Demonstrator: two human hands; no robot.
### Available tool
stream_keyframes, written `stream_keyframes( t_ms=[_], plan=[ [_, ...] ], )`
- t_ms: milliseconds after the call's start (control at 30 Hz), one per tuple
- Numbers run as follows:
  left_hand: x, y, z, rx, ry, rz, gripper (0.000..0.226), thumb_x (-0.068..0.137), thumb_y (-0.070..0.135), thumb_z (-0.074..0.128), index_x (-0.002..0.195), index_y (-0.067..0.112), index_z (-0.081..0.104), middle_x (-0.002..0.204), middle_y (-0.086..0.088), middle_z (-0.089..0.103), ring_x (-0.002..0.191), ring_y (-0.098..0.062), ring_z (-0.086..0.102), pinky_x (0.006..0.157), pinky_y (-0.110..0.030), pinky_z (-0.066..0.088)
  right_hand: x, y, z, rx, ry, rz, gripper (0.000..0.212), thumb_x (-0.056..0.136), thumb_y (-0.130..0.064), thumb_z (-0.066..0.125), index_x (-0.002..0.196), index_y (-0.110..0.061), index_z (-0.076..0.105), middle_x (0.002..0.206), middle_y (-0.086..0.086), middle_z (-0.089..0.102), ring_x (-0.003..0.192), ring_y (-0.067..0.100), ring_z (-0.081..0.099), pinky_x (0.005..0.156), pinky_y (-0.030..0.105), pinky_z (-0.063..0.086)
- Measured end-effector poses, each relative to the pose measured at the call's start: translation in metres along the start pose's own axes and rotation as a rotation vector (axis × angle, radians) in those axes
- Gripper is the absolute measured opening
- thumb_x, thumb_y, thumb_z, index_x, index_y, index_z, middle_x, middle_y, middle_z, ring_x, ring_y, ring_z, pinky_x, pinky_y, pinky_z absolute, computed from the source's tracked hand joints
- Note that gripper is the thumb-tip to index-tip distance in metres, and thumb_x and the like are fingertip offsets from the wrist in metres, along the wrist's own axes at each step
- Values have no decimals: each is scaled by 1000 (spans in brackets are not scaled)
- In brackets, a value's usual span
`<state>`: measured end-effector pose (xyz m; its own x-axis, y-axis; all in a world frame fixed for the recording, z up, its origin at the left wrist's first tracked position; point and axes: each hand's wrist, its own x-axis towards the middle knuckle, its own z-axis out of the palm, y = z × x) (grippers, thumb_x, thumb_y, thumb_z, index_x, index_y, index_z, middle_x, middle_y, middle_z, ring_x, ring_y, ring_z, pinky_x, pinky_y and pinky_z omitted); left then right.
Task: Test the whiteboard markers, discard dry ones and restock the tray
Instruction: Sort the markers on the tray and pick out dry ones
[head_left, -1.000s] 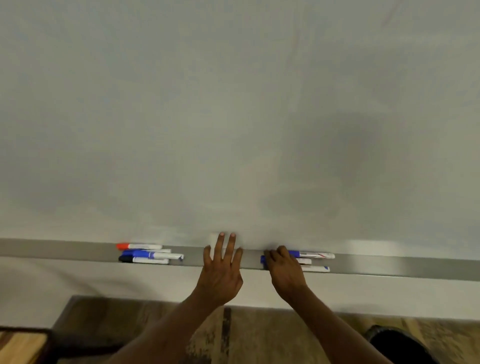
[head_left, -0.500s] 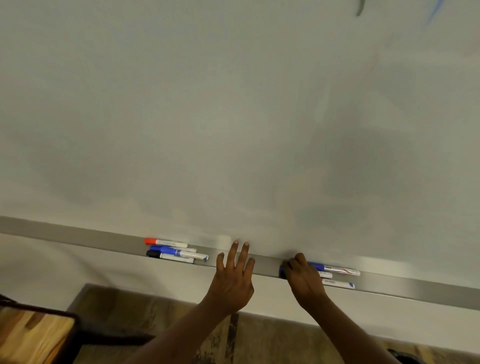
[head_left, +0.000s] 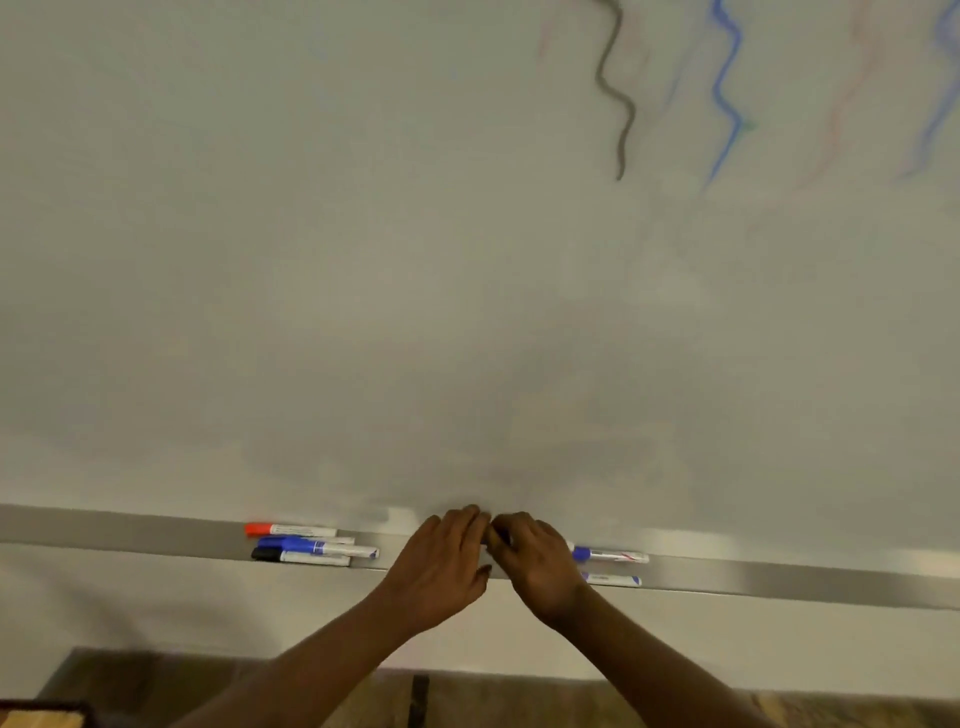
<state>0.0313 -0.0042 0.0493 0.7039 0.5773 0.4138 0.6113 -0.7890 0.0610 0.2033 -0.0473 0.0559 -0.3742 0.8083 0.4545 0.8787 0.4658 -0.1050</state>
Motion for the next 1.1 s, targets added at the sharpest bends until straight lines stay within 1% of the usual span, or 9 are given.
stream_keyframes(
  t_ms=[133, 233, 433, 567, 633, 700, 833, 900, 1100],
  plan=[
    [25, -1, -33, 56, 137, 50, 72, 65, 24, 78, 124, 4, 43, 105, -9, 67, 87, -19, 66, 74, -28, 55, 31, -8, -37, 157, -15, 48, 11, 94, -15, 54, 94, -5, 58, 84, -6, 54, 74, 1, 46, 69, 23, 40],
    [47, -4, -73, 36, 260, 1, 87, 50, 18, 91, 122, 3, 43, 100, -12, 69, 79, -20, 68, 70, -27, 57, 70, -16, -76, 35, 92, -127, 2, 84, -2, 60, 84, -1, 59, 85, 6, 54, 75, 14, 48, 56, 23, 39],
    [93, -24, -156, 163, 501, 60, 57, 73, 7, 74, 121, -3, 43, 80, -14, 66, 65, -25, 64, 59, -30, 55, 123, -32, -154, -141, 167, -186, 53, 56, 7, 72, 108, 6, 63, 106, 24, 60, 93, 32, 55, 56, 29, 49],
    [118, -34, -213, 181, 534, -47, 49, 65, 0, 81, 109, -8, 60, 71, -15, 64, 59, -29, 61, 53, -33, 54, 151, -43, -206, -408, 421, -138, 27, 83, -25, 68, 98, -3, 69, 92, 15, 68, 69, 27, 63, 50, 28, 45],
    [125, -39, -239, 157, 524, -108, 51, 59, 0, 86, 103, -8, 62, 70, -16, 62, 57, -30, 59, 49, -33, 52, 162, -45, -232, -459, 520, 12, 49, 88, -50, 52, 95, -6, 71, 87, 9, 69, 66, 22, 62, 52, 27, 44],
    [132, -40, -260, 119, 519, -154, 48, 61, 7, 88, 100, -7, 63, 71, -16, 62, 59, -32, 59, 50, -34, 51, 167, -53, -257, -310, 605, 193, 54, 82, -60, 54, 97, -10, 71, 86, 4, 69, 69, 19, 62, 57, 28, 46],
    [146, -20, -297, -97, 567, -318, 58, 81, 33, 73, 122, -5, 55, 99, -20, 62, 90, -37, 58, 72, -44, 48, 179, -83, -298, 864, 652, 452, 27, 79, -28, 76, 97, -16, 60, 73, 4, 63, 56, 14, 57, 55, 24, 47],
    [154, -9, -312, -45, 630, -223, 45, 90, 37, 56, 116, 1, 58, 91, -17, 61, 82, -34, 56, 64, -41, 46, 187, -90, -314, 1177, 704, 431, 27, 82, -16, 73, 103, -12, 57, 66, 9, 61, 47, 18, 53, 49, 26, 45],
    [179, 7, -348, 20, 718, 32, 10, 88, 14, 61, 92, 5, 63, 79, -9, 59, 72, -21, 50, 56, -31, 37, 202, -89, -340, 1082, 686, 314, 15, 85, -12, 69, 78, -1, 61, 63, 13, 65, 44, 20, 51, 42, 23, 37]
  ],
)
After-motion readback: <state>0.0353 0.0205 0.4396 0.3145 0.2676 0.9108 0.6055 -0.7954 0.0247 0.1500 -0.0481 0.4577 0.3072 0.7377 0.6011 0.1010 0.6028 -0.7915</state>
